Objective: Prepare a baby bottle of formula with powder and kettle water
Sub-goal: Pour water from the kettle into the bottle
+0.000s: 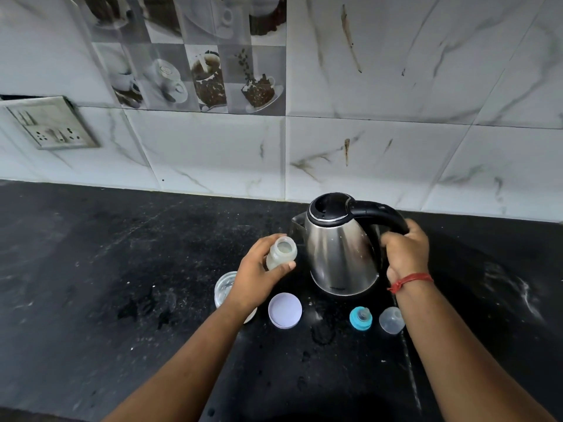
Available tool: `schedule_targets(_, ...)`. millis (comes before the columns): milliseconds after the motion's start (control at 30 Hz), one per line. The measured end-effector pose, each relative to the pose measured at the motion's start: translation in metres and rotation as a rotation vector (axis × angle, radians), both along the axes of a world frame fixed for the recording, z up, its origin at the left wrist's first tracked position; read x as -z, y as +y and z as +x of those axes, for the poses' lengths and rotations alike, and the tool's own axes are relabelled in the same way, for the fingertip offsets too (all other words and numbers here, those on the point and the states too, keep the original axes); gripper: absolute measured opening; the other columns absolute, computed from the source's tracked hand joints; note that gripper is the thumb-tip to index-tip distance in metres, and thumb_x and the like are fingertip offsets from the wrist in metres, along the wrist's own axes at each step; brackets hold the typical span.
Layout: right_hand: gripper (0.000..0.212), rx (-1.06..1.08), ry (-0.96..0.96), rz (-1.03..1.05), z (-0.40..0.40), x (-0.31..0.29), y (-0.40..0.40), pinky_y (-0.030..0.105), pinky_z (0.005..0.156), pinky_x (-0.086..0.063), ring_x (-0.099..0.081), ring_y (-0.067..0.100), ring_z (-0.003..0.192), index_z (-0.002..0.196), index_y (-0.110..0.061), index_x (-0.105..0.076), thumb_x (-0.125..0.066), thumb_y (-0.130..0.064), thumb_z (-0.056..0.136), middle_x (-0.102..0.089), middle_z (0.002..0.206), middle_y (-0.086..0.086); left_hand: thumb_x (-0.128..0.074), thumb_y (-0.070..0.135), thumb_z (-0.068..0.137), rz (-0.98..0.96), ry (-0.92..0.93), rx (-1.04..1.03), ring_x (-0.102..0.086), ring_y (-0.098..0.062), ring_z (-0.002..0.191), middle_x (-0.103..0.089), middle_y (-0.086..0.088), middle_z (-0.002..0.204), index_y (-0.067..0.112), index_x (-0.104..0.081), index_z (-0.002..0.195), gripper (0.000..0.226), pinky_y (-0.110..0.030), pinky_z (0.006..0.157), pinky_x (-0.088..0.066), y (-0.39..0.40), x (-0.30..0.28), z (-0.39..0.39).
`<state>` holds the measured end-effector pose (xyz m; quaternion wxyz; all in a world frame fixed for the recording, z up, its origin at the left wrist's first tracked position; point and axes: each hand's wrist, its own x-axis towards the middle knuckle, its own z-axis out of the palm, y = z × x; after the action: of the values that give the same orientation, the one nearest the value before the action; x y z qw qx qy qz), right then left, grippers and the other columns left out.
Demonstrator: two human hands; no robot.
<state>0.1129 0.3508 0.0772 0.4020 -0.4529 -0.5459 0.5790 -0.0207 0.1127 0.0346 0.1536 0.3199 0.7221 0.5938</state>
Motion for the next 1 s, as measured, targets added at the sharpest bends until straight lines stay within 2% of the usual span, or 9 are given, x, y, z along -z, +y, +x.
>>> schedule_targets(200,0.041,0.012,0.018,-0.073,-0.015,0.022,0.002,0.022,0.055,-0.043,-0.050,0.015,0.060,0.073,-0.016,-0.059,-0.049,0.024,0.069,-0.052,0.066,0.002,-0.081,0.008,0.086,0.028,-0.080,0.022,-0.062,-0.005,0.121,-0.064,0.010,0.129,0.036,-0.063,0.127,0.053,-0.023,0.097,-0.052,-0.003,0.003,0.003)
schedule_targets(433,0.047,-0.075,0.028,-0.073,-0.027,0.041,0.025,0.020,0.055,-0.044,-0.051,0.011,0.063,0.077,-0.020,-0.062,-0.049,0.025,0.071,-0.053,0.069,0.000,-0.081,0.007,0.086,0.045,-0.125,0.021,-0.063,-0.007,0.120,-0.064,0.006,0.130,0.028,-0.063,0.129,0.051,-0.022,0.095,-0.054,0.000,0.004,0.001)
schedule_targets(633,0.045,-0.156,-0.033,-0.131,-0.016,0.063,0.058,0.039,0.080,-0.051,-0.062,0.023,0.080,0.084,-0.019,-0.069,-0.057,0.020,0.068,-0.066,0.082,0.005,-0.081,0.008,0.087,0.057,-0.138,0.030,-0.064,-0.006,0.117,-0.065,0.005,0.129,0.024,-0.064,0.130,0.049,-0.019,0.094,-0.053,0.005,0.001,0.004)
schedule_targets(767,0.047,-0.210,-0.087,-0.115,-0.011,0.076,0.069,0.048,0.094,-0.056,-0.070,0.032,0.102,0.103,-0.020,-0.071,-0.069,0.007,0.065,-0.074,0.103,0.012,-0.081,0.011,0.087,0.050,-0.132,0.047,-0.064,-0.007,0.118,-0.065,0.006,0.129,0.025,-0.064,0.130,0.049,-0.019,0.093,-0.053,0.007,0.002,0.004)
schedule_targets(833,0.054,-0.224,-0.169,-0.115,-0.007,0.074,0.068,0.053,0.097,-0.055,-0.068,0.032,0.106,0.114,-0.016,-0.062,-0.072,0.003,0.064,-0.071,0.110,0.014,-0.081,0.011,0.087,0.045,-0.129,0.053,-0.064,-0.007,0.119,-0.065,0.008,0.129,0.026,-0.064,0.130,0.049,-0.019,0.093,-0.053,0.007,0.001,0.006)
schedule_targets(933,0.057,-0.196,-0.291,-0.096,0.002,0.061,0.054,0.041,0.091,-0.051,-0.059,0.029,0.109,0.125,-0.013,-0.046,-0.065,0.007,0.075,-0.057,0.124,0.017,-0.080,0.010,0.088,0.048,-0.125,0.056,-0.063,-0.005,0.118,-0.065,0.009,0.129,0.026,-0.064,0.130,0.048,-0.018,0.093,-0.053,0.007,0.000,0.008)
schedule_targets(1000,0.054,-0.070,-0.323,-0.042,0.007,0.059,0.042,0.039,0.088,-0.049,-0.054,0.028,0.109,0.127,-0.010,-0.042,-0.060,0.008,0.079,-0.042,0.136,0.016,-0.080,0.010,0.088,0.050,-0.119,0.065,-0.063,-0.004,0.118,-0.065,0.009,0.129,0.027,-0.064,0.130,0.048,-0.019,0.093,-0.053,0.007,-0.002,0.011)
